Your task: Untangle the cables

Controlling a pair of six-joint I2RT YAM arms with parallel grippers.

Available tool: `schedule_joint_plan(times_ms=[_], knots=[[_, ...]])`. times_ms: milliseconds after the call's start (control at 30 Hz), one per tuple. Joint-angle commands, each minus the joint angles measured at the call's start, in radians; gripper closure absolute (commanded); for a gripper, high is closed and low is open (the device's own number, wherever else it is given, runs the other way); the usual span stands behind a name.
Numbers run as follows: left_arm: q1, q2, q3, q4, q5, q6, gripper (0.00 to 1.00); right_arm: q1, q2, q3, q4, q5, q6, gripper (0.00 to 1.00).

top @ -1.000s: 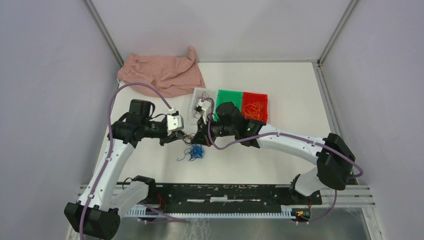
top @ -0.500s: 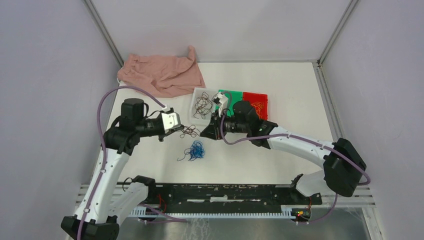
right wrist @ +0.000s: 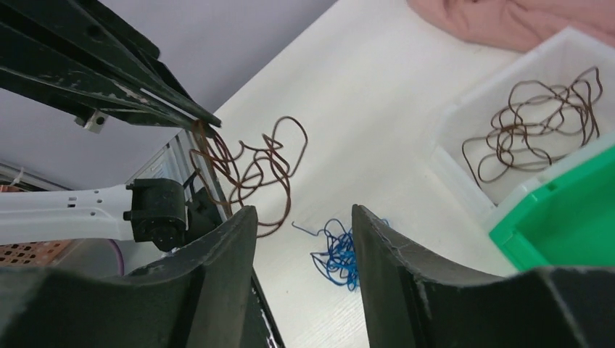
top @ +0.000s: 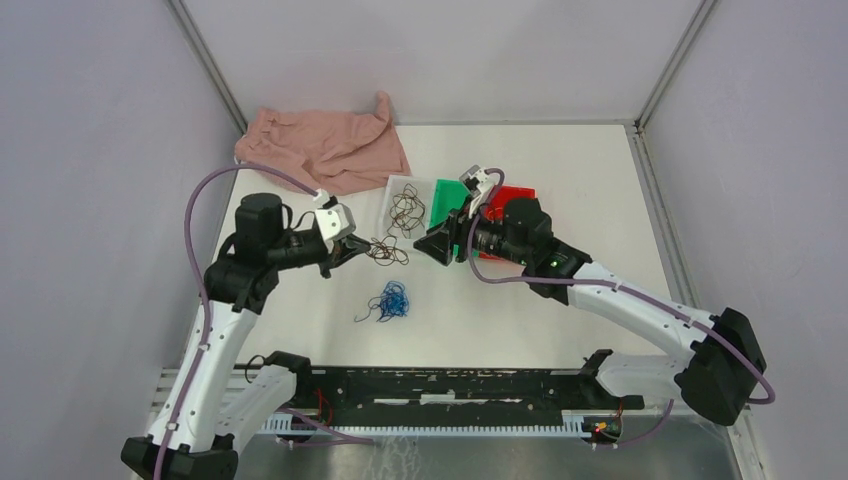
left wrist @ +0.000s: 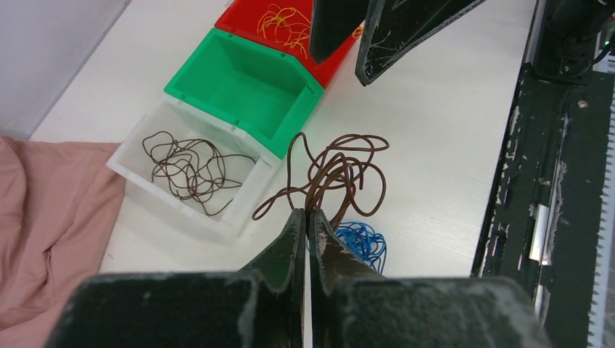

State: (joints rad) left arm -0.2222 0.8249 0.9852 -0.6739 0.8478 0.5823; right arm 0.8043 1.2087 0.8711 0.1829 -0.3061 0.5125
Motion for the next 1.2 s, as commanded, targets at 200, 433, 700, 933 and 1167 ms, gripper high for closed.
schedule_joint_plan(times_ms=[200, 433, 700, 933, 1167], knots=[[-0.01, 0.035, 0.05, 0.054, 0.059, -0.151, 0.97, 0.142, 0.148, 0.194, 0.12, 0.009, -0.113, 0.34], [-0.011, 0.044, 0.084, 0.016, 0.116, -0.186, 0.97, 0.189, 0.228, 0.237, 0.057, 0.26, -0.209, 0.39], [-0.011, 0.065, 0.109, -0.034, 0.172, -0.183, 0.97, 0.189, 0.166, 0.112, 0.106, 0.46, -0.256, 0.43], [-0.014, 0.1, 0.135, -0.002, 0.136, -0.197, 0.97, 0.17, 0.173, 0.097, 0.075, 0.545, -0.278, 0.4], [-0.019, 0.233, 0.183, 0.184, -0.016, -0.25, 0.97, 0.02, 0.165, 0.055, 0.023, 0.51, -0.151, 0.37]])
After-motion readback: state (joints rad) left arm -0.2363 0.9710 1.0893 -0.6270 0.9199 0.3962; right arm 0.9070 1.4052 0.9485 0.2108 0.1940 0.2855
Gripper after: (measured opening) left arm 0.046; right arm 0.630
